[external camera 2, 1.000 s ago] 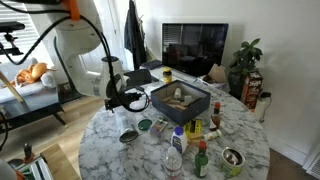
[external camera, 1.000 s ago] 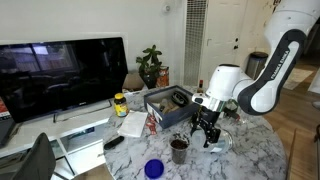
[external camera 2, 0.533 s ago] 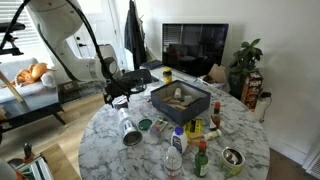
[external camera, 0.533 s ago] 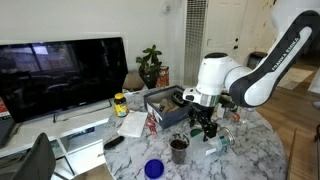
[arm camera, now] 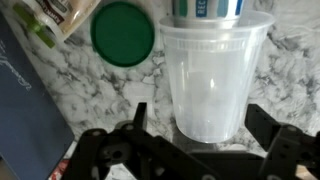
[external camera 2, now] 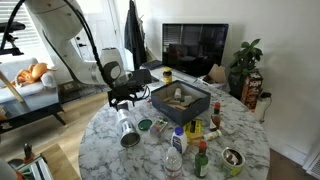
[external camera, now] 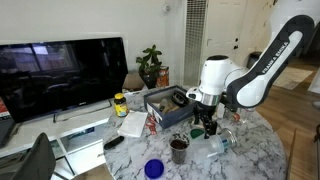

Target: Put the clear cup over the silver cup, then place them upright

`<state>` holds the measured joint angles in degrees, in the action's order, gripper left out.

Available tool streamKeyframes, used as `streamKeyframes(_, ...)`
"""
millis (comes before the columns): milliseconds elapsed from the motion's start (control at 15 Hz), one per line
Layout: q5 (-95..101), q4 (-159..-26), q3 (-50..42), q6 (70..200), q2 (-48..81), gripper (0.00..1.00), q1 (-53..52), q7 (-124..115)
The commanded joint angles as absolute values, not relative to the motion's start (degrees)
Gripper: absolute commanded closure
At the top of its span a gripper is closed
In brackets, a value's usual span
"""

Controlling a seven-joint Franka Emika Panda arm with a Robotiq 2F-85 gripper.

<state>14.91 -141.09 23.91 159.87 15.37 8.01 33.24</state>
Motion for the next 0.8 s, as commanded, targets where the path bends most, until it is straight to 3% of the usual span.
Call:
streamKeyframes(0, 2.63, -150.49, 22.86, 165.18, 9.08, 0.00, 8.88, 34.01)
streamKeyframes(267, -15.78, -158.38, 33.96, 170.97, 8.09, 0.00, 18.68, 37.04)
streamKeyframes(333, -10.14, -153.17, 26.21, 168.01, 10.63, 0.00, 11.50, 36.56)
streamKeyframes(733, -8.52, -152.43, 23.91, 167.03, 10.58, 0.00, 8.61, 34.84)
